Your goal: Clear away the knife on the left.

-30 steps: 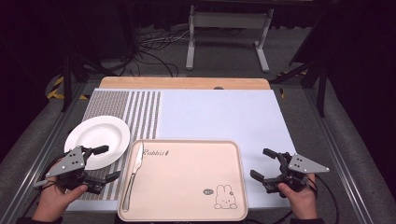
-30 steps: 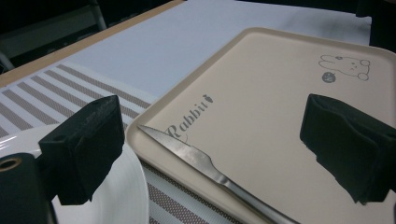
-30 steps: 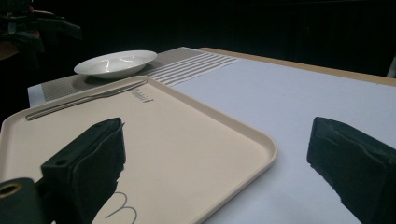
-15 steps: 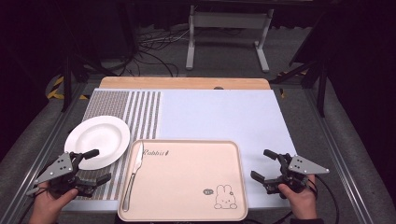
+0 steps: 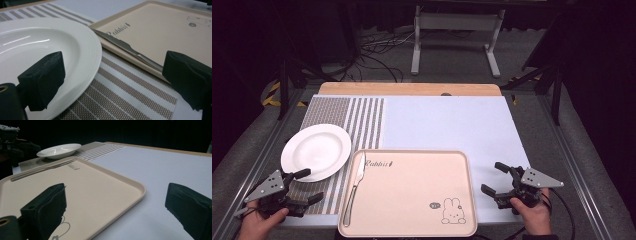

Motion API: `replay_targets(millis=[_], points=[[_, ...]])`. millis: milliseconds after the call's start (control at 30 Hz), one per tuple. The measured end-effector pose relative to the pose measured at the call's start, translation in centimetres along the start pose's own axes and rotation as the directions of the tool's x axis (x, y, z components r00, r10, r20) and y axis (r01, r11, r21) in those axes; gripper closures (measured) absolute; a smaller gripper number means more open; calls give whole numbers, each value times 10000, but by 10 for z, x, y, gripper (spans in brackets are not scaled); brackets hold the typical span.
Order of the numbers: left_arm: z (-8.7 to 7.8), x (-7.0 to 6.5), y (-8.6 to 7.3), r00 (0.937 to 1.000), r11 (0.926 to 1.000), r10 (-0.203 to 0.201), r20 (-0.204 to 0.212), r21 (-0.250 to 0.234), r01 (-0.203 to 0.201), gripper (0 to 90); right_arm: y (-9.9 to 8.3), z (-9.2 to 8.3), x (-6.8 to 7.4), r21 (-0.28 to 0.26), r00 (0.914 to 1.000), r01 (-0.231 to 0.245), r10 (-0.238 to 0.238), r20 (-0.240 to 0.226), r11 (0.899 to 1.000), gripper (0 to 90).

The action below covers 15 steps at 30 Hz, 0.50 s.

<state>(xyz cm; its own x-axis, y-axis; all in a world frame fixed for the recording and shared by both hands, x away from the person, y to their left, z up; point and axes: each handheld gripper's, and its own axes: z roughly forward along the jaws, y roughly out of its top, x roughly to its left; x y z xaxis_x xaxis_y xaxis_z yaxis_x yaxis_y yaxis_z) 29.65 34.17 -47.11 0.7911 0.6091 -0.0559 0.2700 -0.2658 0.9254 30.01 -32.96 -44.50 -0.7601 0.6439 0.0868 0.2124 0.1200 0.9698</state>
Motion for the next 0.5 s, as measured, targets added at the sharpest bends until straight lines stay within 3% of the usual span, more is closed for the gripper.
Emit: replay_targets(millis=[167, 500], points=[[3, -3, 1, 9999, 9997, 144, -11, 204, -143, 57, -3, -2, 0, 65, 10000, -45, 45, 43, 10000, 43], [3, -4, 1, 10000, 9998, 56, -19, 201, -55, 56, -3, -1, -1, 134, 10000, 4, -5, 98, 9999, 45]])
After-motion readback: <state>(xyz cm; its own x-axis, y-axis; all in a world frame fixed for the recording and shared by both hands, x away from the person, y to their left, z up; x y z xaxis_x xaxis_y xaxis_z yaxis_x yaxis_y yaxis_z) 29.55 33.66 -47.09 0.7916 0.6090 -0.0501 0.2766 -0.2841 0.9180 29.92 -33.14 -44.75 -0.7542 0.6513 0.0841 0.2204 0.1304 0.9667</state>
